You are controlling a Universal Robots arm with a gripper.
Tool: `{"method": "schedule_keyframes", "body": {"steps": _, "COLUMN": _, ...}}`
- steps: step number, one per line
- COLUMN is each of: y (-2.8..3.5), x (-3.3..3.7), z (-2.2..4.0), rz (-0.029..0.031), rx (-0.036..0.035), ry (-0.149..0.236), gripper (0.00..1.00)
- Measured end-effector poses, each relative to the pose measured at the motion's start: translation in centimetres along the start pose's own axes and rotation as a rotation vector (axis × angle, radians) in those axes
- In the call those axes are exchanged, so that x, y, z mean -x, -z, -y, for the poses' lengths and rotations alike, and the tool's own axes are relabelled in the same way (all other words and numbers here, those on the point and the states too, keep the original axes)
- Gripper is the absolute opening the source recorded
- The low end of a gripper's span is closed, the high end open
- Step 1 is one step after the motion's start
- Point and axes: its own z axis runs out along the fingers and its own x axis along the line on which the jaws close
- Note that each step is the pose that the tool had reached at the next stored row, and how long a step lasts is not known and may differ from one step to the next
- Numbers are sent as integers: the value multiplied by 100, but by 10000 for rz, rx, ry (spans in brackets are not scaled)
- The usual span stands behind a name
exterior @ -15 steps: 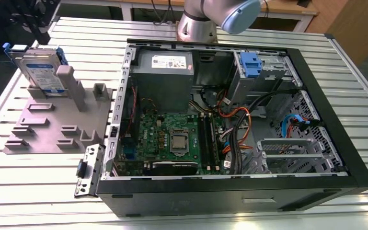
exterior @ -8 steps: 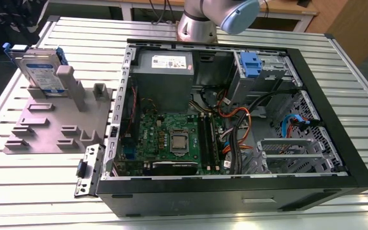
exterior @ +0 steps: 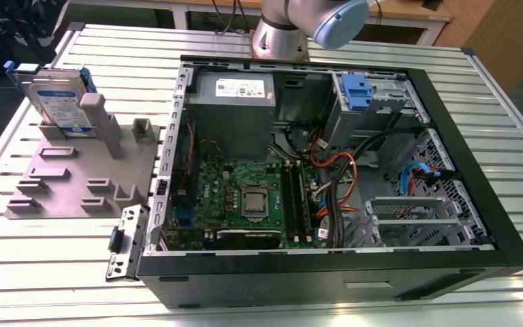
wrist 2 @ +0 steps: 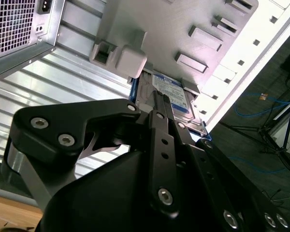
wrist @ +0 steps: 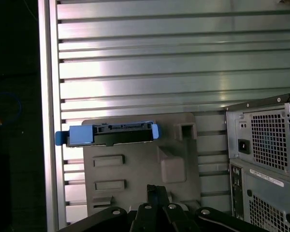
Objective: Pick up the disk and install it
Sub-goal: 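Reach for the disk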
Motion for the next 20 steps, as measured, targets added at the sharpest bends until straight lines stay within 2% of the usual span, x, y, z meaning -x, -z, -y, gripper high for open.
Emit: {"method": "schedule_keyframes", "body": {"steps": 20, "y": -1, "x": -11, "z": 1, "rz": -1, "rx": 0, "ry": -1, "gripper": 11}}
